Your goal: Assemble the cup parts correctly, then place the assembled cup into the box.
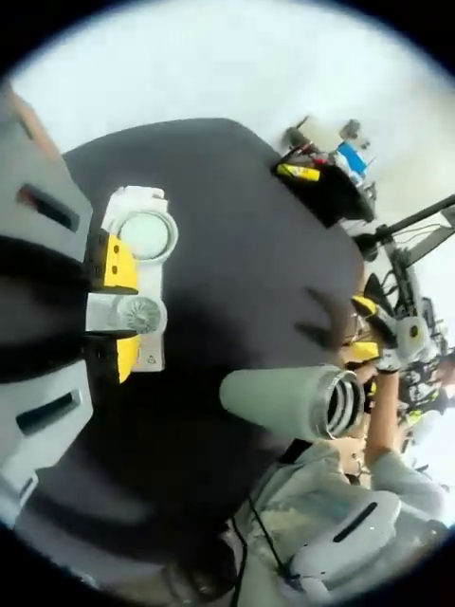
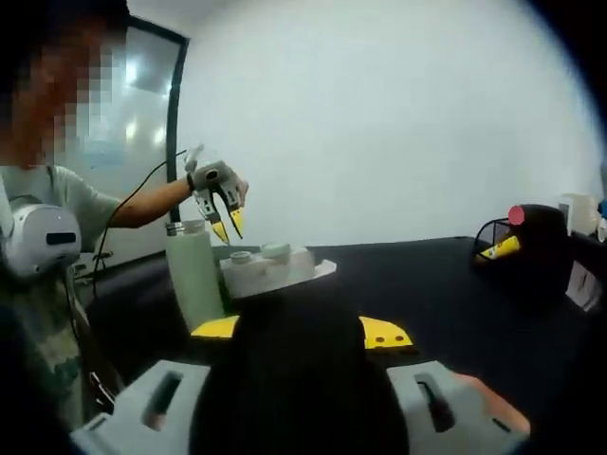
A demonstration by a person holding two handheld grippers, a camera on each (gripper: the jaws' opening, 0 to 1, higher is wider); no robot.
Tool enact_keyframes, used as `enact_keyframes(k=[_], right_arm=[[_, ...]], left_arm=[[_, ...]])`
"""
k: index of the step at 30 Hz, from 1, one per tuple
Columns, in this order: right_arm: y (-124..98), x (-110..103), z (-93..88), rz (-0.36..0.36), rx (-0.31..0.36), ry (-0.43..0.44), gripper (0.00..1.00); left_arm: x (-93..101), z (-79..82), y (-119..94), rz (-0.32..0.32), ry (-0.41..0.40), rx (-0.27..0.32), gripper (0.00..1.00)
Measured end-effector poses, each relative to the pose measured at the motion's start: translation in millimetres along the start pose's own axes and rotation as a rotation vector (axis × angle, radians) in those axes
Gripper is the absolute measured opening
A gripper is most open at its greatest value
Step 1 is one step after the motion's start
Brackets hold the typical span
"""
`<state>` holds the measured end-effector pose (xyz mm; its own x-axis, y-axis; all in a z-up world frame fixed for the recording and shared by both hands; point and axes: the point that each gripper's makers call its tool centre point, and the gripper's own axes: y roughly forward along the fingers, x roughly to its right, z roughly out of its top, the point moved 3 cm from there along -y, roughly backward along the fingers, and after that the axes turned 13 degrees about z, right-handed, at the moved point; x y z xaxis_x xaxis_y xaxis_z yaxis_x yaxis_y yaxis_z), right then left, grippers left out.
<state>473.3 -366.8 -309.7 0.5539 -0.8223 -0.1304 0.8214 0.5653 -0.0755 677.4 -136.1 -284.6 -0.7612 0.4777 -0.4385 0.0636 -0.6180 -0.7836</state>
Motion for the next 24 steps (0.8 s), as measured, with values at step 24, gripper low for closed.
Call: enact_keyframes(k=[24], right_arm=[[-1.0,9.1,-8.3,0.004,0.023,0.04,0.43]], left_arm=[[19.5,-2.5,27.9,-0.099,0.032,-0.064,0.06]])
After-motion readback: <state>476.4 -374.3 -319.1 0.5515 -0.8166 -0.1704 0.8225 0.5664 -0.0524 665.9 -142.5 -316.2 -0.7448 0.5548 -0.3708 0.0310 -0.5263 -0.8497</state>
